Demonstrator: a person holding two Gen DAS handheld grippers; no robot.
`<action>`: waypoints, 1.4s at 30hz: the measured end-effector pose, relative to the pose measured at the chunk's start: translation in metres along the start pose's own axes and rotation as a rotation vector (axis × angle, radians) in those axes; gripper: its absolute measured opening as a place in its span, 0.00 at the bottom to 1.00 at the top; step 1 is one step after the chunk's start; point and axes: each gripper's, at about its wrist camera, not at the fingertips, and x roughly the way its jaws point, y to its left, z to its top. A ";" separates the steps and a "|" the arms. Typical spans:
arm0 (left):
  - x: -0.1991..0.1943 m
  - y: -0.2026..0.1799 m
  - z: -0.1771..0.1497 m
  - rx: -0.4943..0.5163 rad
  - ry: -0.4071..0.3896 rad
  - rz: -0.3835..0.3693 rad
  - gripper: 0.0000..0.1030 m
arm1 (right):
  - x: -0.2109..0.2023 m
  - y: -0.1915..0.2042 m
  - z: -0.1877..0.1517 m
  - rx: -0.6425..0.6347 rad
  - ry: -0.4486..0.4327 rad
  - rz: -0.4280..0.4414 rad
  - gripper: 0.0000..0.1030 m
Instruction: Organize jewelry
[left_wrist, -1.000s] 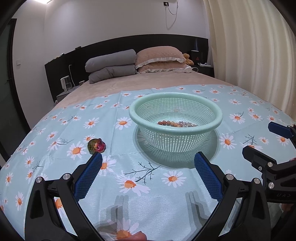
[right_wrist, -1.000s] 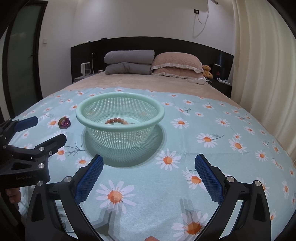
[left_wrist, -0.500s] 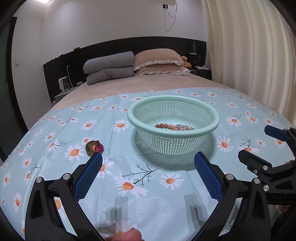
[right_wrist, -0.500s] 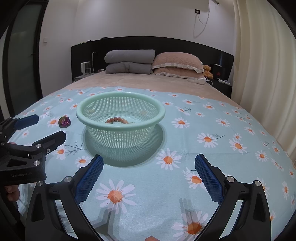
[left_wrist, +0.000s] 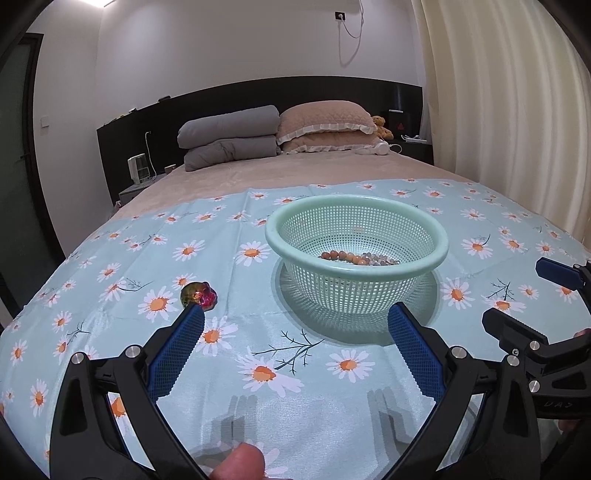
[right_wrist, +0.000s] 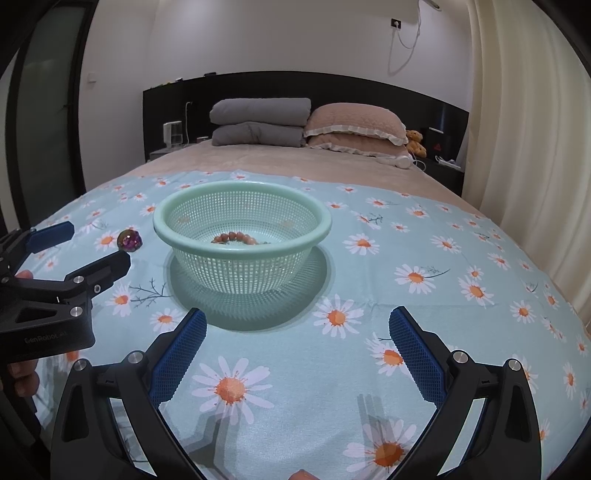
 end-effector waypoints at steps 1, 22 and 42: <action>0.000 0.000 0.000 -0.004 -0.003 0.006 0.95 | 0.001 0.001 0.000 -0.002 0.000 0.000 0.93; 0.002 0.000 0.000 0.011 0.013 -0.014 0.95 | 0.001 0.001 0.001 -0.006 0.000 0.000 0.93; 0.002 -0.002 0.000 0.025 0.016 -0.007 0.95 | 0.000 0.001 0.003 -0.004 -0.004 -0.009 0.93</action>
